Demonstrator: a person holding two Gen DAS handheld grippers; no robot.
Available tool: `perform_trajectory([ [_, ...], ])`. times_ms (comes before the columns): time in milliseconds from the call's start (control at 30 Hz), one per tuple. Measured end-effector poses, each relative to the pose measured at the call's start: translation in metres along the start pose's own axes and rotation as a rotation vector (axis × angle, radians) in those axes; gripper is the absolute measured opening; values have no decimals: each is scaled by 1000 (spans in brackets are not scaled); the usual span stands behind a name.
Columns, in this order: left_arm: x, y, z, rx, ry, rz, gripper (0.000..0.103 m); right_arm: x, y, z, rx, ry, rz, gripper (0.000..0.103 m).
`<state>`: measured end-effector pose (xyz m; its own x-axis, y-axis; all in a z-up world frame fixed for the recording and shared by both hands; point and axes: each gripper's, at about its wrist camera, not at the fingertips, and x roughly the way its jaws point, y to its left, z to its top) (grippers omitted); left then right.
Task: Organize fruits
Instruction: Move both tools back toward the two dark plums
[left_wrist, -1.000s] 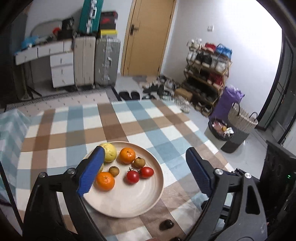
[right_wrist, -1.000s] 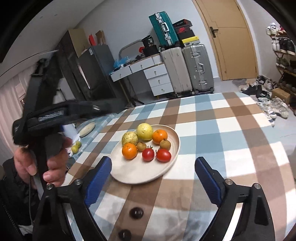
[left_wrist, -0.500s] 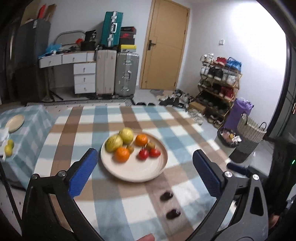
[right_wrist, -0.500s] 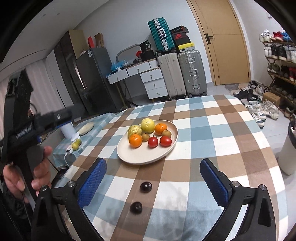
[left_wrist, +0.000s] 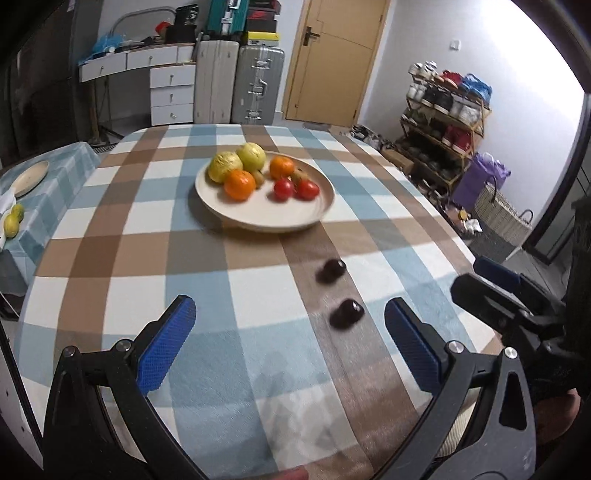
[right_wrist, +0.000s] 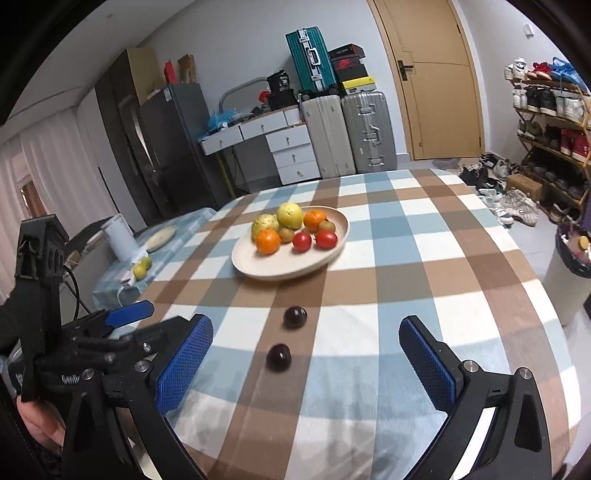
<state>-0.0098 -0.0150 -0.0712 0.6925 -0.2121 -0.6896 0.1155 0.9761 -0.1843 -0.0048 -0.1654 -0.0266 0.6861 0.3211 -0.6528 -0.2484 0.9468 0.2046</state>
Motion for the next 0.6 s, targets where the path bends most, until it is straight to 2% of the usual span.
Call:
perform_trajectory([
  [367,26,-2,4,7,67,8,102,5,-10,-9,28,6,-43,103],
  [600,43,-6,4,22,85,16,102,15,-23,-19,66,19,-28,103],
])
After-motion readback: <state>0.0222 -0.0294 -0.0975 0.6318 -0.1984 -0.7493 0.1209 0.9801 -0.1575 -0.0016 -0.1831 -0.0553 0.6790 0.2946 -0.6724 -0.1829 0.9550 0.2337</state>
